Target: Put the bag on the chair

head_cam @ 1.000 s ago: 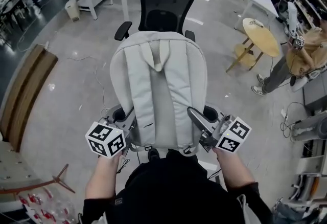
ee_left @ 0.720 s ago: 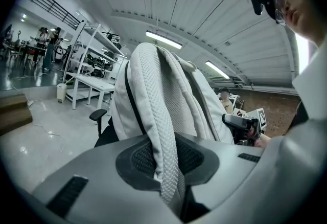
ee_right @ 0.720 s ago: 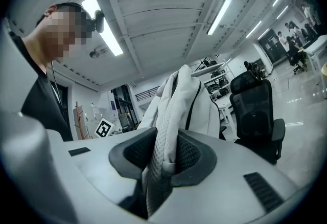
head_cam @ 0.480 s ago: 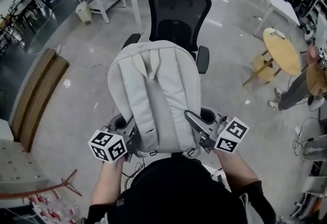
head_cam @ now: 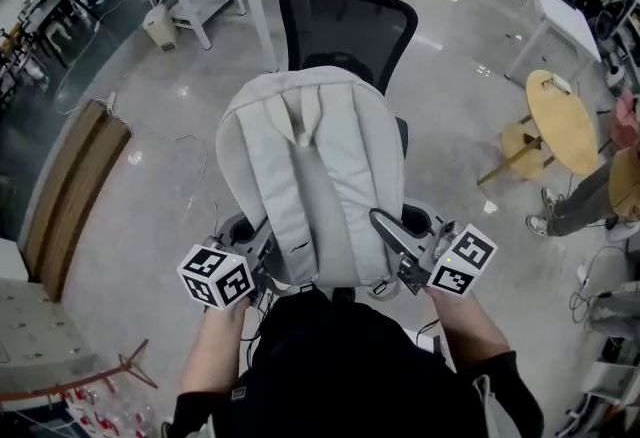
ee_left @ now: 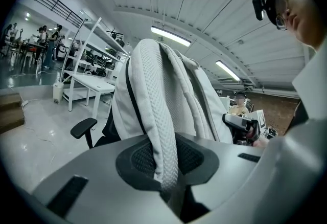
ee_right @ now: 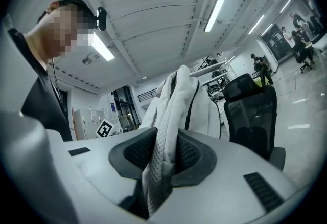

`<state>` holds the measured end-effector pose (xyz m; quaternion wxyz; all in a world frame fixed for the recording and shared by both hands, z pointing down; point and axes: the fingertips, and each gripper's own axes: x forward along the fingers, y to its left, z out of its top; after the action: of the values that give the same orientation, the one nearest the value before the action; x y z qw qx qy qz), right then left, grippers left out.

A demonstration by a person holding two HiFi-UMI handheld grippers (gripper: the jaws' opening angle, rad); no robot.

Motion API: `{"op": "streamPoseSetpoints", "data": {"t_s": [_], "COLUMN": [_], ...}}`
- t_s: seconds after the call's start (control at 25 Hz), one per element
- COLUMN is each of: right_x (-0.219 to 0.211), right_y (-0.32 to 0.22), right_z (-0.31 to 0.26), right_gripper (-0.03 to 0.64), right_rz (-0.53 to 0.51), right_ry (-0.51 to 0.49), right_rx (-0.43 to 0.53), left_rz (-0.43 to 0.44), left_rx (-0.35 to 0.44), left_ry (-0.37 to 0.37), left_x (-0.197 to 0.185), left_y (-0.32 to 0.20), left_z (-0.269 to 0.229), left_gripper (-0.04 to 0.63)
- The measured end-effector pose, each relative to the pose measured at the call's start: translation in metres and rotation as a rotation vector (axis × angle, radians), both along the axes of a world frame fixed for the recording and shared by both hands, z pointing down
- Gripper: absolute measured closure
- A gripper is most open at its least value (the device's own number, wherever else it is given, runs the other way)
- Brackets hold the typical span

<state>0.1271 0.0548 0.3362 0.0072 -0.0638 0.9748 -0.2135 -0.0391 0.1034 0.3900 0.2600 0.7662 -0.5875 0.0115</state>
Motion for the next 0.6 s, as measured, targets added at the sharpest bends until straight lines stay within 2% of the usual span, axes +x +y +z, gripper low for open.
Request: {"op": "streamPoseSetpoints", "data": {"t_s": [0.32,0.48,0.6], "right_x": [-0.026,-0.056,-0.084], "right_y": [-0.089,-0.136,-0.166], "right_z": [0.028,0.033,0.033], "right_gripper": [0.509,0.509,0.509], "right_rz": [0.072,0.112,0.137], "right_ry": [0.062,0.081,0.080], "right_rx": [-0.077,-0.084,-0.097], "left_rz": [0.065,0.102,0.130], "left_rx": [-0.063,-0.069,-0.061], "left_ry": [0.049,0.066,0.046], "left_x": [-0.026,-0.056,-0.087], "left_y": [-0.095,-0.147,-0.181], "left_z": [0.034,0.041,0.037], "left_gripper": [0.520,0.520,0.520]}}
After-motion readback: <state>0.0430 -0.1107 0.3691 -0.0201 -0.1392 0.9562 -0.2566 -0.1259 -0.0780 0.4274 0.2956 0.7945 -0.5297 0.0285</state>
